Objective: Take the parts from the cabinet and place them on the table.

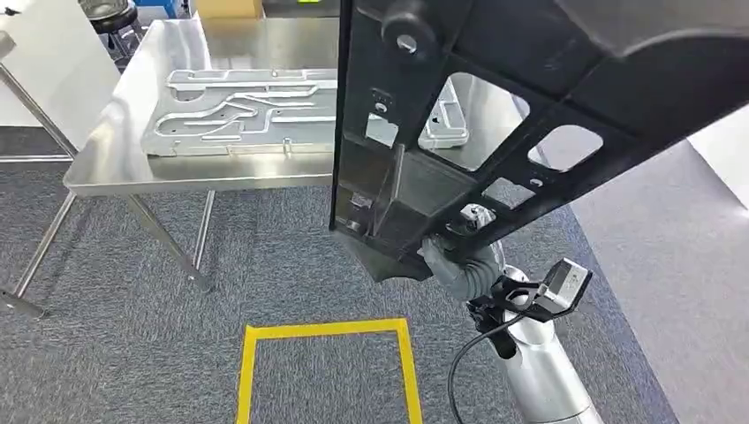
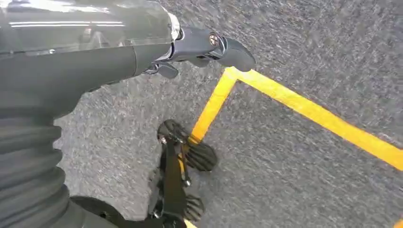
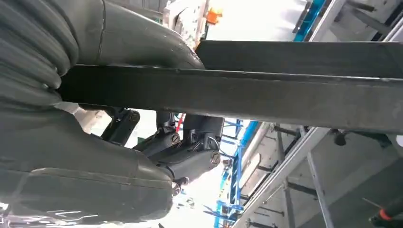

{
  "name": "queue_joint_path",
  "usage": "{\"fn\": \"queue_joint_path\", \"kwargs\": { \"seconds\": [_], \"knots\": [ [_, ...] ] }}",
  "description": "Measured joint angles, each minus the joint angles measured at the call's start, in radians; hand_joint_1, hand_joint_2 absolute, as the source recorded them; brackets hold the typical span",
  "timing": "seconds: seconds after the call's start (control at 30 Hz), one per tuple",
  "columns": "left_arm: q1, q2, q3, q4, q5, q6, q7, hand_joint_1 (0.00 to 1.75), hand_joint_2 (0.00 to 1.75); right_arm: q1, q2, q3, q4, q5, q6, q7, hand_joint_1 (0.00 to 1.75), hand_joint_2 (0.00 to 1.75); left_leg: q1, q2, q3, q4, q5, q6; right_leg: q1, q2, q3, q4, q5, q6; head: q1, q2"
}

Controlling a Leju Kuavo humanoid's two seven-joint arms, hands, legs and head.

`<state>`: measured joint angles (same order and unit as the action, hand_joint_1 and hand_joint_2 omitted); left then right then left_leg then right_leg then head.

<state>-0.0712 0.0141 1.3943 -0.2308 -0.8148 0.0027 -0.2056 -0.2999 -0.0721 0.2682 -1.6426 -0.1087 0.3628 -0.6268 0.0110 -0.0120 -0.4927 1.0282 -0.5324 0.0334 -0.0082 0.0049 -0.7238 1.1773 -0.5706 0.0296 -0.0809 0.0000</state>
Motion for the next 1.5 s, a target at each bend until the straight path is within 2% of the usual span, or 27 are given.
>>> {"fn": "queue_joint_path", "kwargs": {
  "seconds": [0.03,0.07,0.13,0.2,0.27,0.3,0.4,0.43,0.47,0.5,0.53,0.57,0.6,0.67,0.73,0.8,0.87,0.93,0.97,1.0,1.03,1.1,1.27,1.33,1.4,1.47,1.5],
  "knots": [
    [0.0,0.0,0.0,0.0,0.0,0.0,0.0,0.0,1.75,0.0,0.0,0.0,0.0,0.0,0.0,0.0,1.75,1.75,0.0,0.0,0.016,-0.001,-0.014,-0.003,0.003,-0.001,0.012,-0.075,0.086,-0.011,0.0,0.0],
    [0.0,-0.002,0.0,0.0,0.0,0.0,0.0,0.0,1.75,0.003,0.0,0.0,0.001,0.0,0.0,0.0,1.75,1.75,-0.001,0.001,0.025,-0.002,-0.027,-0.005,0.007,-0.002,0.015,-0.129,0.204,-0.02,0.0,0.0],
    [-0.004,-0.002,0.0,0.0,0.0,-0.001,0.002,0.0,1.75,0.005,0.0,-0.003,0.001,-0.003,0.0,0.001,1.75,1.75,-0.002,-0.003,0.046,-0.018,-0.048,-0.022,0.017,0.002,0.031,-0.127,0.194,-0.032,0.0,0.0],
    [-0.006,-0.002,0.0,0.0,0.0,0.0,0.001,0.0,1.75,0.001,0.0,-0.01,-0.005,-0.008,0.0,0.0,1.75,1.75,-0.005,-0.001,0.056,0.018,-0.009,-0.038,0.014,0.007,0.061,-0.148,0.181,-0.048,0.0,0.0],
    [-0.009,-0.002,0.0,0.0,0.0,0.0,0.001,0.0,1.75,0.003,0.0,-0.016,-0.013,-0.014,-0.001,-0.005,1.75,1.75,0.0,0.003,-0.008,0.136,0.037,-0.045,0.01,0.006,0.099,-0.171,0.167,-0.058,0.0,0.0],
    [-0.011,-0.003,0.0,0.0,-0.002,0.0,0.001,0.0,1.75,0.003,0.0,-0.021,-0.015,-0.018,-0.001,-0.005,1.75,1.75,0.001,0.003,-0.056,0.201,0.034,-0.045,0.01,0.005,0.113,-0.174,0.157,-0.063,0.0,0.0],
    [-0.004,-0.003,0.0,0.0,-0.003,0.0,-0.001,0.0,1.75,0.018,0.0,-0.032,-0.021,-0.018,0.0,-0.005,1.75,1.75,0.001,0.004,-0.17,0.284,-0.117,-0.053,0.01,0.009,0.157,-0.175,0.117,-0.064,0.0,0.0],
    [-0.002,-0.003,0.0,0.0,-0.003,-0.003,-0.002,0.0,1.75,0.022,0.0,-0.037,-0.023,-0.018,0.0,-0.005,1.75,1.75,0.001,0.004,-0.187,0.271,-0.151,-0.05,0.01,0.011,0.174,-0.175,0.103,-0.064,0.0,0.0],
    [-0.002,-0.003,0.0,0.0,-0.003,-0.003,-0.003,0.0,1.75,0.026,0.0,-0.042,-0.026,-0.018,0.0,-0.005,1.75,1.75,0.001,0.004,-0.195,0.233,-0.149,-0.05,0.01,0.011,0.194,-0.175,0.088,-0.062,0.0,0.0],
    [-0.002,-0.003,0.0,0.0,-0.003,-0.003,-0.003,0.0,1.75,0.028,0.0,-0.044,-0.029,-0.018,0.0,-0.005,1.75,1.75,0.001,0.004,-0.192,0.176,-0.112,-0.05,0.01,0.011,0.214,-0.175,0.072,-0.061,0.0,0.0],
    [0.0,-0.003,0.0,0.0,-0.003,-0.003,-0.003,0.0,1.75,0.029,0.0,-0.045,-0.032,-0.018,0.0,-0.005,1.75,1.75,0.0,0.004,-0.187,0.101,-0.016,-0.042,0.011,0.011,0.234,-0.175,0.055,-0.058,0.0,0.0],
    [0.003,-0.002,0.0,0.0,-0.003,-0.003,-0.004,0.0,1.75,0.03,0.0,-0.048,-0.033,-0.018,0.0,-0.005,1.75,1.75,-0.002,0.005,-0.19,0.029,0.122,-0.029,0.011,0.011,0.241,-0.175,0.041,-0.055,0.0,0.0],
    [0.005,-0.002,0.0,0.0,-0.003,-0.003,-0.005,0.0,1.75,0.033,0.0,-0.05,-0.033,-0.018,0.0,-0.005,1.75,1.75,-0.008,0.003,-0.196,0.009,0.164,-0.031,0.015,0.018,0.252,-0.165,0.028,-0.048,0.0,0.0],
    [0.005,-0.001,0.0,0.0,-0.003,-0.003,-0.005,0.0,1.75,0.035,0.0,-0.052,-0.043,-0.018,0.0,-0.004,1.75,1.75,-0.009,0.003,-0.179,0.01,0.15,-0.02,0.014,0.019,0.269,-0.166,0.016,-0.034,0.0,0.0],
    [-0.004,-0.002,0.0,0.0,-0.003,-0.003,-0.007,0.0,1.75,0.032,0.0,-0.058,-0.052,-0.019,0.0,-0.005,1.75,1.75,-0.005,0.002,-0.154,0.0,0.141,-0.008,0.015,0.018,0.256,-0.126,0.034,-0.023,0.0,0.0],
    [-0.005,-0.002,0.0,0.0,-0.003,-0.003,-0.008,0.0,1.75,0.03,0.0,-0.061,-0.053,-0.018,0.0,-0.004,1.75,1.75,-0.003,0.002,-0.128,-0.007,0.123,0.002,0.01,0.007,0.185,-0.002,0.042,-0.01,0.0,0.0],
    [-0.004,-0.002,0.0,0.0,0.0,0.0,-0.006,0.0,1.75,0.033,0.0,-0.062,-0.053,-0.018,0.0,-0.004,1.75,1.75,-0.003,0.002,-0.108,-0.007,0.102,0.002,0.004,0.006,0.09,0.108,-0.024,-0.001,0.0,0.0],
    [-0.003,-0.003,0.0,0.0,0.001,0.001,-0.004,0.0,1.75,0.034,0.0,-0.063,-0.053,-0.018,0.0,-0.003,1.75,1.75,-0.003,0.001,-0.08,-0.007,0.078,0.001,0.001,0.004,0.031,0.127,-0.092,0.002,0.0,0.0],
    [-0.003,-0.003,0.0,0.0,0.001,0.001,-0.004,0.0,1.75,0.034,0.0,-0.063,-0.053,-0.018,0.0,-0.003,1.75,1.75,-0.003,0.0,-0.062,-0.007,0.065,0.001,0.001,0.002,0.025,0.094,-0.086,0.002,0.0,0.0],
    [-0.003,-0.004,0.0,0.0,0.002,0.0,-0.004,0.0,1.75,0.033,0.0,-0.063,-0.053,-0.018,0.0,-0.003,1.75,1.75,-0.003,-0.002,-0.044,-0.007,0.051,-0.001,0.001,0.001,0.031,0.039,-0.049,0.0,0.0,0.0],
    [-0.003,-0.005,0.0,0.0,0.002,0.0,-0.006,0.0,1.75,0.032,0.0,-0.064,-0.053,-0.018,0.0,-0.003,1.75,1.75,-0.003,-0.002,-0.025,-0.007,0.038,-0.003,0.003,0.001,0.042,-0.034,0.02,-0.005,0.0,0.0],
    [-0.003,-0.01,0.001,0.0,0.001,-0.003,-0.008,0.0,1.75,0.034,0.0,-0.071,-0.053,-0.018,-0.002,-0.005,1.75,1.75,-0.006,-0.003,0.0,-0.002,0.013,-0.012,0.015,0.002,0.042,-0.144,0.204,-0.025,0.0,0.0],
    [-0.005,-0.009,0.001,0.0,-0.001,-0.002,-0.015,0.0,1.75,0.026,-0.001,-0.092,-0.076,-0.017,-0.006,-0.002,1.75,1.75,-0.006,-0.004,0.006,0.01,0.017,-0.04,0.007,0.003,0.094,-0.177,0.179,-0.056,0.0,0.0],
    [-0.009,-0.01,0.0,0.0,-0.002,-0.002,-0.016,0.0,1.75,0.016,-0.001,-0.098,-0.077,-0.017,-0.013,-0.004,1.75,1.75,-0.005,0.001,-0.069,0.147,-0.008,-0.046,0.008,0.0,0.119,-0.188,0.168,-0.063,0.0,0.0],
    [-0.007,-0.01,0.0,0.0,-0.002,-0.002,-0.018,0.0,1.75,0.015,-0.001,-0.108,-0.079,0.0,-0.032,-0.005,1.75,1.75,-0.001,0.002,-0.156,0.254,-0.073,-0.055,0.009,0.001,0.131,-0.188,0.154,-0.065,0.0,0.0],
    [-0.003,-0.01,0.0,0.0,-0.002,-0.002,-0.019,0.0,1.75,0.013,-0.001,-0.117,-0.081,0.031,-0.061,-0.001,1.75,1.75,-0.001,0.003,-0.187,0.244,-0.092,-0.059,0.01,0.004,0.149,-0.185,0.137,-0.066,0.0,0.0],
    [-0.002,-0.01,0.001,0.0,-0.002,-0.003,-0.021,0.0,1.75,-0.002,-0.001,-0.125,-0.081,0.078,-0.105,0.016,1.75,1.75,-0.001,0.004,-0.178,0.185,-0.044,-0.057,0.01,0.004,0.159,-0.182,0.127,-0.065,0.0,0.0]
  ]
}}
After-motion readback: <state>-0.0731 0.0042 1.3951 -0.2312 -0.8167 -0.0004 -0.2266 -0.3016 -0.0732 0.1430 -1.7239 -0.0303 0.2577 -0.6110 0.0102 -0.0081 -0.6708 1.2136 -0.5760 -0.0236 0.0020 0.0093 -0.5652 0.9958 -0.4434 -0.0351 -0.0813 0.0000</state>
